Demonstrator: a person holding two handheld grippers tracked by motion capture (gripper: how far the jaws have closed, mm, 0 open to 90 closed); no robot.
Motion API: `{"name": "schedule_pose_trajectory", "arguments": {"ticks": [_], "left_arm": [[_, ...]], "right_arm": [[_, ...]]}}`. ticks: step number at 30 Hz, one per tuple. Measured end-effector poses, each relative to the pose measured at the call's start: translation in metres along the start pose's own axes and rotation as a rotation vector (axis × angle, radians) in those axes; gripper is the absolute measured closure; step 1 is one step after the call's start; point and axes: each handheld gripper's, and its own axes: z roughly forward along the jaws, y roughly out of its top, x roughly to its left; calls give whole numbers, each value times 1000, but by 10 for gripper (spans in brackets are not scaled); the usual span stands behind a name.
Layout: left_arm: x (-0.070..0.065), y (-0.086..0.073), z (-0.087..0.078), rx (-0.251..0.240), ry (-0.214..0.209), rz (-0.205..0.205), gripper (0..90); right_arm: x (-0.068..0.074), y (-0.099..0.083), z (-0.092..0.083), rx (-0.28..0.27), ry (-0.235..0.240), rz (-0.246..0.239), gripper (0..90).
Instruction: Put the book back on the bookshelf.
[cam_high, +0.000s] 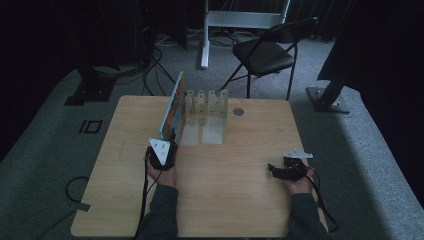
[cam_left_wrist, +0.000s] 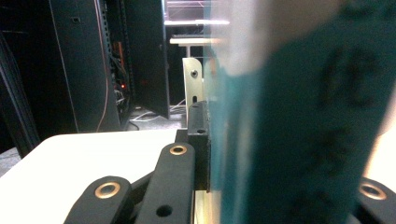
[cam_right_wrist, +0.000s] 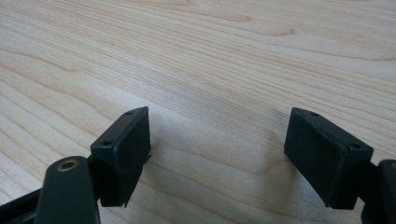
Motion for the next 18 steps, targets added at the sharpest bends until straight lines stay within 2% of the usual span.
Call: {"name": "schedule_pose_trajectory", "arguments": {"ticks": [8, 12, 18], "left_arm": [[2, -2, -2, 2, -5, -10, 809], [5, -3, -3, 8, -19, 7, 808], [6, -4, -3, 9, -21, 8, 806]], "right_arm": [[0, 0, 0, 0, 0, -1, 223], [0, 0, 0, 0, 0, -1, 223], [0, 0, 0, 0, 0, -1, 223]]}}
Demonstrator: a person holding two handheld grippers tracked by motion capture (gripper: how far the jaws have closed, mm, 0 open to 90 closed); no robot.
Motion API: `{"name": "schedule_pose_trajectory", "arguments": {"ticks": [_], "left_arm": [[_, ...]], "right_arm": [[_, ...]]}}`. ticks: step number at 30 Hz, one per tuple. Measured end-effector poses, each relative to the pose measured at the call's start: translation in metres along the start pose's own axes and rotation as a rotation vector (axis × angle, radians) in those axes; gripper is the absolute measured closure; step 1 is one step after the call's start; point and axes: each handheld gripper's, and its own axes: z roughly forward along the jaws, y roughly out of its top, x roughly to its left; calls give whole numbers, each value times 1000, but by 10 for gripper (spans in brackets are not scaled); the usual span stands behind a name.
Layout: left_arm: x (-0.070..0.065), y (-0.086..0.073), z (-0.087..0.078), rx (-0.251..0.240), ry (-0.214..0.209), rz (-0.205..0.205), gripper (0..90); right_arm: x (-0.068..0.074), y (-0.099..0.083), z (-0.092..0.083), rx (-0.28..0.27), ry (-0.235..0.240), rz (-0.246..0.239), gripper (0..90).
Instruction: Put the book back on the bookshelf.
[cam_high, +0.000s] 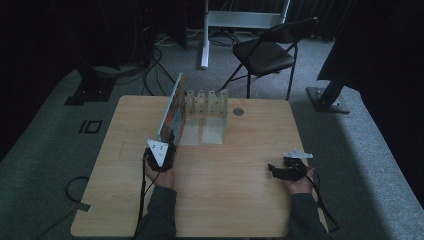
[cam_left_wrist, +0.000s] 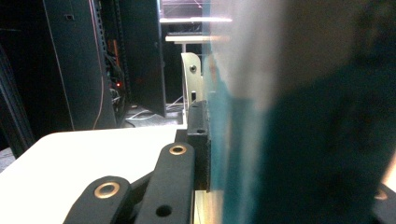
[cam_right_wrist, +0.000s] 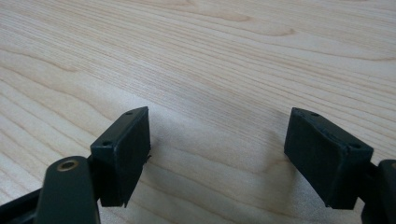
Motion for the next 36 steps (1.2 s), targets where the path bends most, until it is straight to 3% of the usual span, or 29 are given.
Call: {"name": "schedule_pose_trajectory", "arguments": {"ticks": [12, 18, 36], "left_arm": [[1, -2, 0, -9, -8, 29, 790], [5, -2, 0, -6, -36, 33, 779], [13, -5, -2, 2, -107, 3, 622]], "right_arm": [[0, 0, 0, 0, 1, 0, 221], [0, 0, 0, 0, 1, 0, 221], [0, 0, 0, 1, 0, 0, 221]]}}
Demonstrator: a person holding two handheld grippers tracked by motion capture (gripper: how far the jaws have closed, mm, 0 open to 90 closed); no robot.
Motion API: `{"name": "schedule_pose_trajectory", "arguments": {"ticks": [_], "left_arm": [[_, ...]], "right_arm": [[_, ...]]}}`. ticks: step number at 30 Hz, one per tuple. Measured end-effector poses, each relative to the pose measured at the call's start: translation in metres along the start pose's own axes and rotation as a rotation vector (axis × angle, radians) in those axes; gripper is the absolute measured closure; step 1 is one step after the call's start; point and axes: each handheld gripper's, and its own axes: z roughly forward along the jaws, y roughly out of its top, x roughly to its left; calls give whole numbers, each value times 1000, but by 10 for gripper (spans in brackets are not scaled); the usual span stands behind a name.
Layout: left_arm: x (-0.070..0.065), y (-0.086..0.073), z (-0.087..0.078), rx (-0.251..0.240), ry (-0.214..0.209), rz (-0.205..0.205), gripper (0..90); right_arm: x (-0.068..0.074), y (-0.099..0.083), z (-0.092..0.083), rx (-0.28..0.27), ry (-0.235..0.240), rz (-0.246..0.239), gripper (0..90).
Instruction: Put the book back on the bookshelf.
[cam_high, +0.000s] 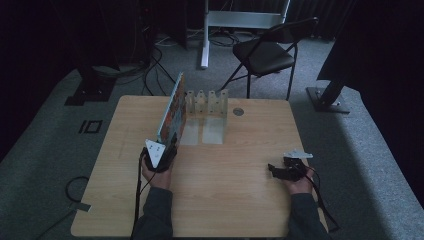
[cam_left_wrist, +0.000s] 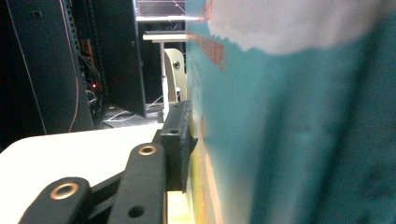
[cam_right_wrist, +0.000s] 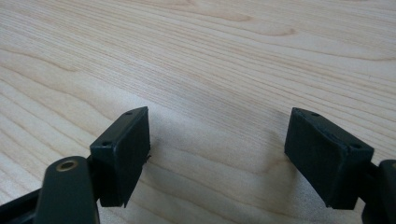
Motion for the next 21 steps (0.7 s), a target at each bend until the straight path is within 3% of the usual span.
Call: {"name": "schedule_pose_trajectory", "arguments": {"ticks": [10, 21], "left_arm": [[6, -1, -4, -6, 5, -23, 595], [9, -3, -6, -7, 11, -20, 590]], "right_arm": [[0, 0, 0, 0, 0, 0, 221], [0, 0, 0, 0, 0, -1, 221]]}}
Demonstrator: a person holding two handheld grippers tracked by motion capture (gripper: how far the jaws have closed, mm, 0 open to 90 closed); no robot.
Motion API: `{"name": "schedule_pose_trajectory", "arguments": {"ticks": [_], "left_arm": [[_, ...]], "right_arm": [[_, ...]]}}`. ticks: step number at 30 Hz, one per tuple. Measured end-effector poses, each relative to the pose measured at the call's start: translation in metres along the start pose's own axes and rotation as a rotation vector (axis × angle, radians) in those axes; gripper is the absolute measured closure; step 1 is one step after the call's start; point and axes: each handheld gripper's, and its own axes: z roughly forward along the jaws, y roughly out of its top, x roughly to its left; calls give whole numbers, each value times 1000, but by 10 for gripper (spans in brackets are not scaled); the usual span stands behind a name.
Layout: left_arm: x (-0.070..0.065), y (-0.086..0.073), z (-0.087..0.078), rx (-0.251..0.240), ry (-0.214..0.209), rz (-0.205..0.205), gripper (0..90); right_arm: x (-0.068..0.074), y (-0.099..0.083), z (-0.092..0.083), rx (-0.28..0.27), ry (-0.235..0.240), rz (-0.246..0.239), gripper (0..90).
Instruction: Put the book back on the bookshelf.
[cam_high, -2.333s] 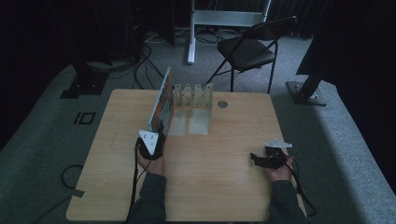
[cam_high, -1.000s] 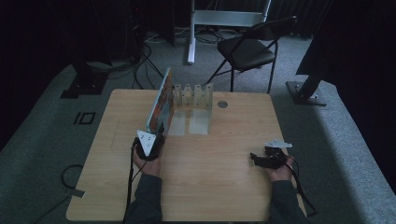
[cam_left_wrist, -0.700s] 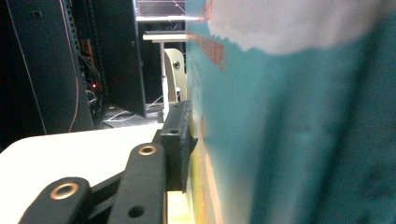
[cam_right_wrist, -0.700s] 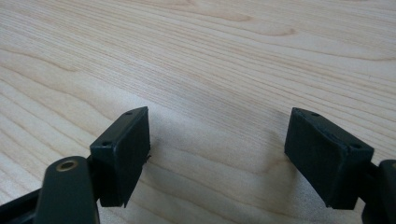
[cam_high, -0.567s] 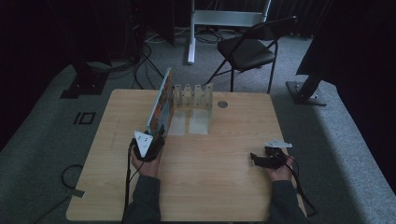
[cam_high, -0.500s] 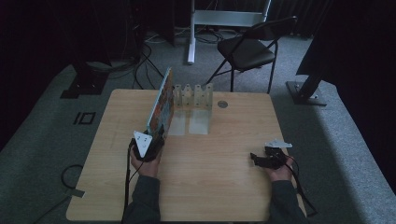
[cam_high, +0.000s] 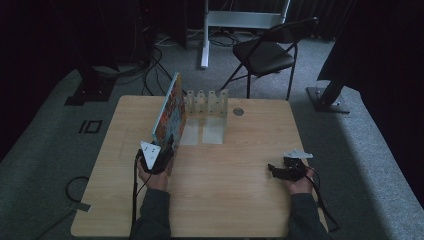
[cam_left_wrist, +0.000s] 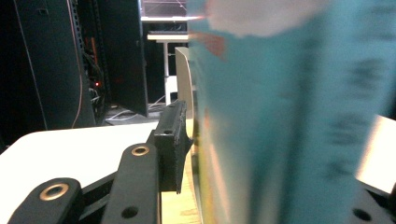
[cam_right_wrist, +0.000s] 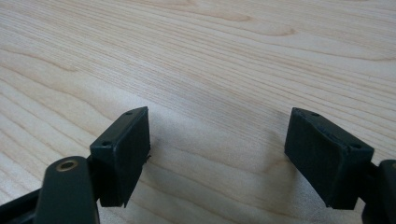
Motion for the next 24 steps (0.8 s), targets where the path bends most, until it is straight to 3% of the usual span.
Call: {"name": "schedule_pose_trajectory", "arguments": {"ticks": [16, 24], "left_arm": [[-1, -2, -1, 10, 4, 27, 589], [5, -3, -6, 32, -37, 19, 562]], "right_arm": [[0, 0, 0, 0, 0, 0, 221], [0, 0, 0, 0, 0, 0, 220]]}}
